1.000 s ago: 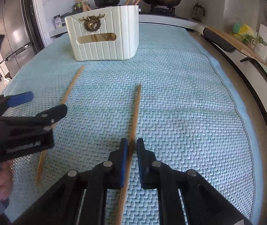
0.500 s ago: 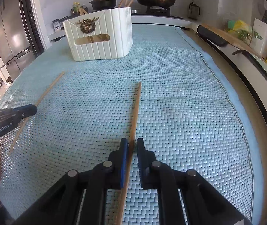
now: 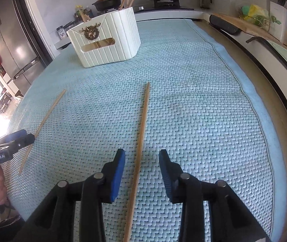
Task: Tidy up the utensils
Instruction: 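Grasp a chopstick with the left tool while the right tool grasps the other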
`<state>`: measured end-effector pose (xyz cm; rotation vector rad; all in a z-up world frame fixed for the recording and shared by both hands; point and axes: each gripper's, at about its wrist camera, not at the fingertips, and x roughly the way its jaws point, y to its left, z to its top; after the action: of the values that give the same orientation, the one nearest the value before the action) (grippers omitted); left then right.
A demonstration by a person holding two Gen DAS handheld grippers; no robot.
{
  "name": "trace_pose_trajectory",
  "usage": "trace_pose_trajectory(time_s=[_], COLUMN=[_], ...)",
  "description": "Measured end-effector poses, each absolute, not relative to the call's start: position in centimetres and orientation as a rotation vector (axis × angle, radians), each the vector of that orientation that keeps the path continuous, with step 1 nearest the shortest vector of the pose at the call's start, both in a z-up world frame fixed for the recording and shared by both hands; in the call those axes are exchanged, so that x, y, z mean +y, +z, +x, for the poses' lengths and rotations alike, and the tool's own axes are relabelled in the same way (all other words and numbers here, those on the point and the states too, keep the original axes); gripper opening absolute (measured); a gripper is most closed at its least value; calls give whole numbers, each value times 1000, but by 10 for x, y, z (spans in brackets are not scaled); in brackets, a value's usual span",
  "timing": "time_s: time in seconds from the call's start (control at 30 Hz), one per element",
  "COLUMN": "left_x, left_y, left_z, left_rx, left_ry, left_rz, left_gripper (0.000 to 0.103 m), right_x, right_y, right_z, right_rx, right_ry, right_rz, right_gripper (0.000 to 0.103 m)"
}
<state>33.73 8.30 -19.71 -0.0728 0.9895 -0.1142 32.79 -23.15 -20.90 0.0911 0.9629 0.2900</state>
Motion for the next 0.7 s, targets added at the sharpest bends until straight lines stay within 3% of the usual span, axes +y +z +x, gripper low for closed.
trace_pose_trajectory(time_s=[0.4,0.57,0.7], left_x=[84,77,78], left_y=[-193,-196,-205], left_z=[363,390,417], left_rx=[991,1014,1066], left_ry=[-86,-128,-141], left_rz=[3,29,27], left_gripper=[81,73,55], right_x=[-216,-211,-202], right_y=[-201,-205,-211], right_z=[337,360,382], right_rx=[972,1001,1031], right_ry=[306,302,309], right_rz=[30,-2,-42], right_gripper=[35,35,35])
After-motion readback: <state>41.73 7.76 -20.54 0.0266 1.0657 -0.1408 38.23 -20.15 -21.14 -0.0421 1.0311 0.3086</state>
